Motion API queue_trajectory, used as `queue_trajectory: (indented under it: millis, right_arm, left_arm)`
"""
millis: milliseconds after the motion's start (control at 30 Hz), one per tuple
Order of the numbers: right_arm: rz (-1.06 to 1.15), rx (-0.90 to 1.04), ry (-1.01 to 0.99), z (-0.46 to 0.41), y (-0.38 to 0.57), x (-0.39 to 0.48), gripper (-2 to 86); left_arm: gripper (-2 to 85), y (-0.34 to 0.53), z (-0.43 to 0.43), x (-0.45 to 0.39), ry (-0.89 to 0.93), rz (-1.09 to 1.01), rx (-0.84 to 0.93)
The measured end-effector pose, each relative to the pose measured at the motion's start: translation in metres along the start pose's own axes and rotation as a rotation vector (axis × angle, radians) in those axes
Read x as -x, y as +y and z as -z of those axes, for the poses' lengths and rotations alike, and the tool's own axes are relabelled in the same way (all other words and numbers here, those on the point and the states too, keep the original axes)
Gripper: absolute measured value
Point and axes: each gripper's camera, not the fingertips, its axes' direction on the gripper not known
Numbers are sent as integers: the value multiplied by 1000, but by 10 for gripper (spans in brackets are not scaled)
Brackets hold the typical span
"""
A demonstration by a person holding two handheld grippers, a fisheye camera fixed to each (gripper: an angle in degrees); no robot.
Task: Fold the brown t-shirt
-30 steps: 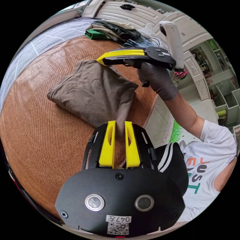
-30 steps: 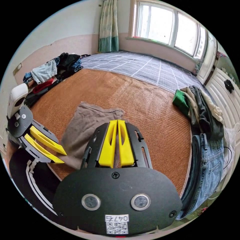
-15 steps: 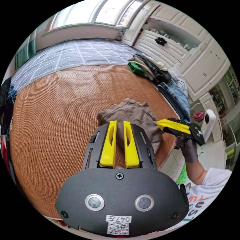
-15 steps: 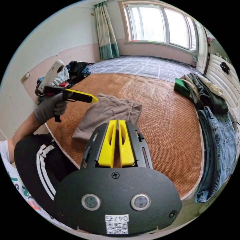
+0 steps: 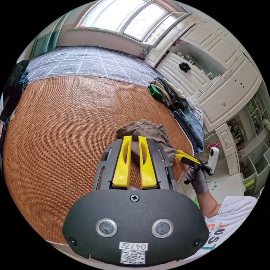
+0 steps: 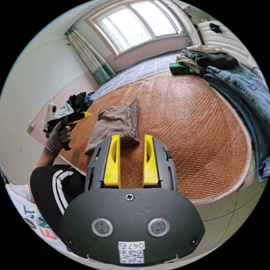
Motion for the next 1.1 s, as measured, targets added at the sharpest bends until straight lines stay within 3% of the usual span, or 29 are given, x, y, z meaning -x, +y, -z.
queue_trajectory:
  millis: [233,333,467,600,733,867,1100]
  right_arm:
    - [145,49,93,-18,-3,18,14]
    - [160,10,11,6,-11,12,10]
    - [192,-134,-149,96,-41,0,7]
    - [291,-229,-102,197,-73,3,7]
    - [300,-263,-21,240,-109,-19,8]
    - [255,-254,73,236,-200,-68,8]
    - [154,-437,266,255,-362,-142,11]
  left_arm:
    - [44,32,-17,23,-7,35,30]
    - [44,46,-24,25,-6,40,33]
    - [42,61,-34,23,0,42,36]
    - [41,72,-53,18,42,40,50]
    - [40,78,-78,-1,41,8,92]
    - [40,88,-111,-32,23,-56,171]
    - [39,106,-140,-58,-16,-86,233]
